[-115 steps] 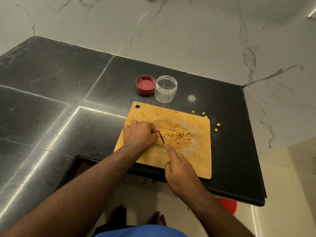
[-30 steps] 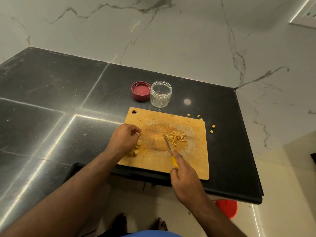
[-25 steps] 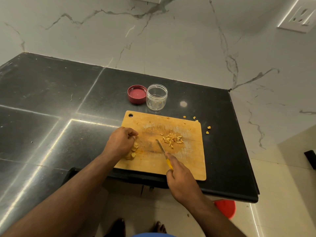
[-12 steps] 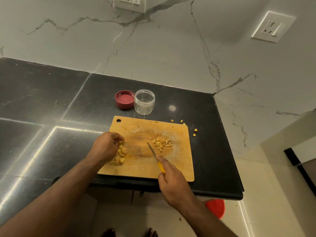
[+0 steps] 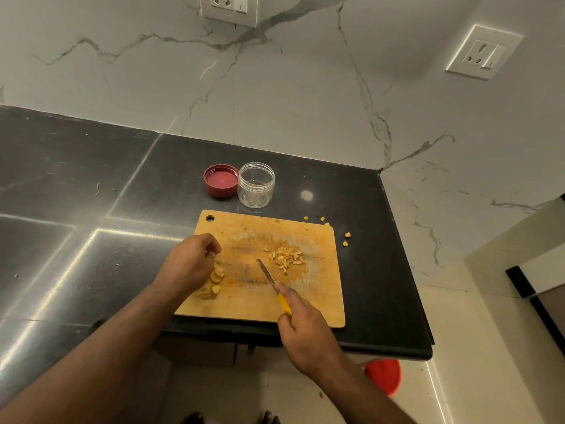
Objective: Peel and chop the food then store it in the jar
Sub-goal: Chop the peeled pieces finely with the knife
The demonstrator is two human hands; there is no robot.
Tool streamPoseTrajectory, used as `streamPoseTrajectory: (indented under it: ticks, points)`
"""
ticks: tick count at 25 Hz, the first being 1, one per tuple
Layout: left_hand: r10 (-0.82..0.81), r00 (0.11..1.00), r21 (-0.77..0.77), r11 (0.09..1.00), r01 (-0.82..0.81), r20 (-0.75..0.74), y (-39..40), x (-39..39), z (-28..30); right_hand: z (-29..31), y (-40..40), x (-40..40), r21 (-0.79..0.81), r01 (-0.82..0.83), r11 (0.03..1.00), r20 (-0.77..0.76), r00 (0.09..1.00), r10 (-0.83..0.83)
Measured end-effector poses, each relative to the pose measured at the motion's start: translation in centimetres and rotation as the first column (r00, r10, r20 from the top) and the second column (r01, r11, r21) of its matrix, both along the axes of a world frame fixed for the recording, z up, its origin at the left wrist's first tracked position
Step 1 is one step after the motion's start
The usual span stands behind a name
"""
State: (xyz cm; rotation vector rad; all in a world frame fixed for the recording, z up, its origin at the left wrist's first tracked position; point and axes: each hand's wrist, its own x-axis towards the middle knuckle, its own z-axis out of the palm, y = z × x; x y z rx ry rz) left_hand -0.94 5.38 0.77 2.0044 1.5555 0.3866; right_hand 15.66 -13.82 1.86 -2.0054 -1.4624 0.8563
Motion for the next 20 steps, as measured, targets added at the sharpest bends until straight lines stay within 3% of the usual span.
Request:
streamPoseTrajectory:
  ticks: [20]
  points:
    - [-0.046,0.993,-0.113,0.992,0.058,0.104,-1.1,3.1,0.7,0.6,-0.3,0.3,-0.023,0.02,1.0,-0.006,1.0,-0.021]
